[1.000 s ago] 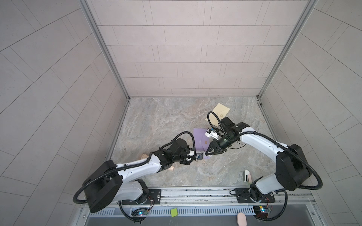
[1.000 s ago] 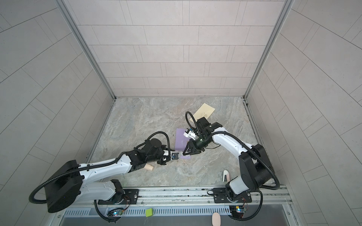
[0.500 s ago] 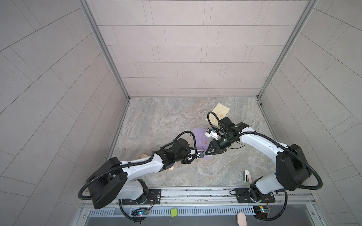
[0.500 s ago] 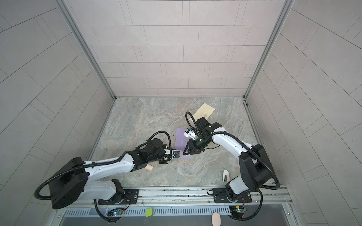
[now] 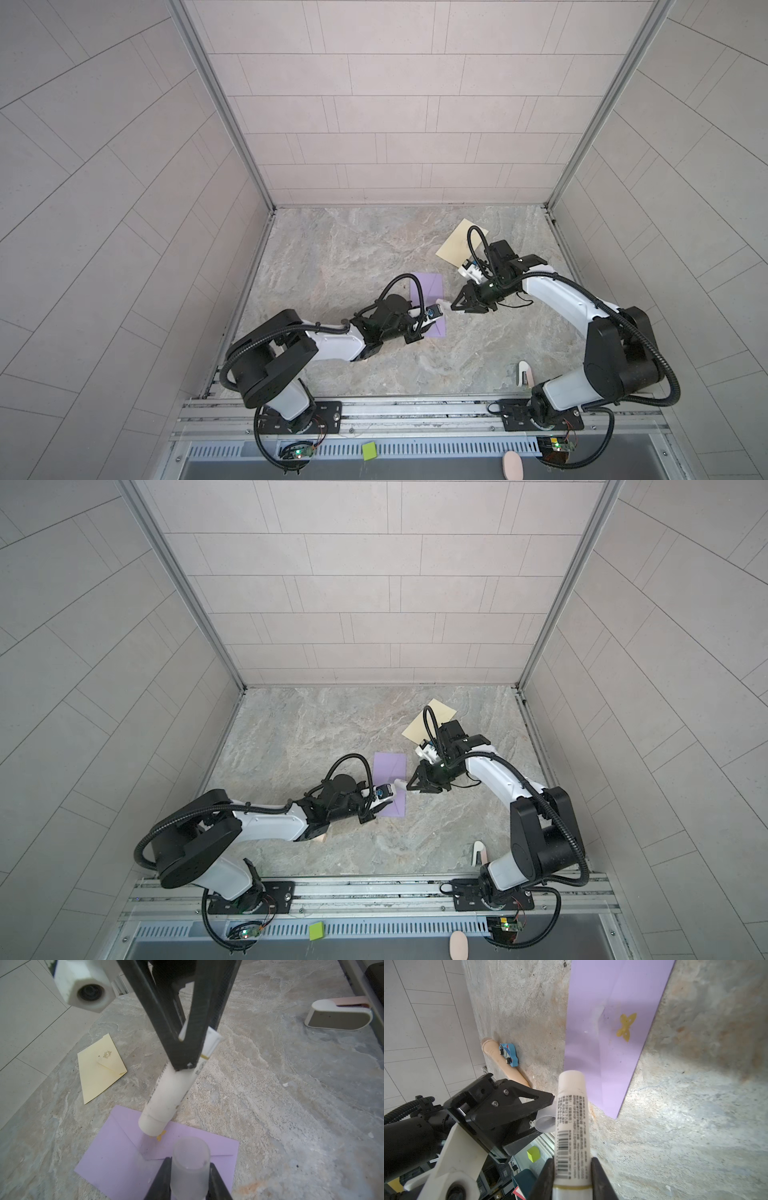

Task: Place the letter into the envelope and seal it
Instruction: 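Open the left gripper off the cap and raise the left arm away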

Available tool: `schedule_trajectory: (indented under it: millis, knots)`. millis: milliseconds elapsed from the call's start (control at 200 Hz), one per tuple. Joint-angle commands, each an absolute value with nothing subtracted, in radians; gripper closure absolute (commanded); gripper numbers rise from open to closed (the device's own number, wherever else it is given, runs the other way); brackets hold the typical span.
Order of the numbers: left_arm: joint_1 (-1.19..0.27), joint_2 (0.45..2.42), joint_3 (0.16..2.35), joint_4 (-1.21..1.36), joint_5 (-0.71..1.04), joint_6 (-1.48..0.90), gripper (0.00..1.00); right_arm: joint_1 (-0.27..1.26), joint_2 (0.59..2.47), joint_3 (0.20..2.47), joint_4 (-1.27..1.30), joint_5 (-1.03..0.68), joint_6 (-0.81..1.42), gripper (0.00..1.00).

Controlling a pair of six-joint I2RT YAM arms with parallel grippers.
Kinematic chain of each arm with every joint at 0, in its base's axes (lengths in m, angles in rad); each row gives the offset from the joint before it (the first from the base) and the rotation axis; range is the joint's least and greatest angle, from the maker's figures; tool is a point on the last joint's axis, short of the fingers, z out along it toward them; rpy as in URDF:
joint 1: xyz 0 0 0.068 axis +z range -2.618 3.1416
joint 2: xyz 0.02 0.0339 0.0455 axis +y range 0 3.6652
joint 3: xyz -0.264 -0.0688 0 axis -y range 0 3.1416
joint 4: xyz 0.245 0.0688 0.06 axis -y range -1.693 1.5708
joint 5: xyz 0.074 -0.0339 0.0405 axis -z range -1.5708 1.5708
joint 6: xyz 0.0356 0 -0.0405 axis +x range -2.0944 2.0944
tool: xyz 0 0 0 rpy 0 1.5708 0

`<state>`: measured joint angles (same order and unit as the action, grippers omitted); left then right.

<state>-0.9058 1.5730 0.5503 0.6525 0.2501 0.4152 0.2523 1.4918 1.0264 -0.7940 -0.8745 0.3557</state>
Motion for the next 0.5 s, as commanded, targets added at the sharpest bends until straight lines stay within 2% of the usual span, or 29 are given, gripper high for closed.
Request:
schedule_trajectory:
  millis: [0, 495]
  knots:
    - [-0.911, 1.597, 0.576, 0.699, 0.276, 0.335, 0.73, 0.257, 1.475, 1.035, -0.831, -0.851, 0.342, 1.0]
    - [-0.911, 1.796, 0.577, 0.846, 0.293, 0.181, 0.68, 0.269, 1.539, 1.096, -0.932, -0.823, 0.292, 1.0]
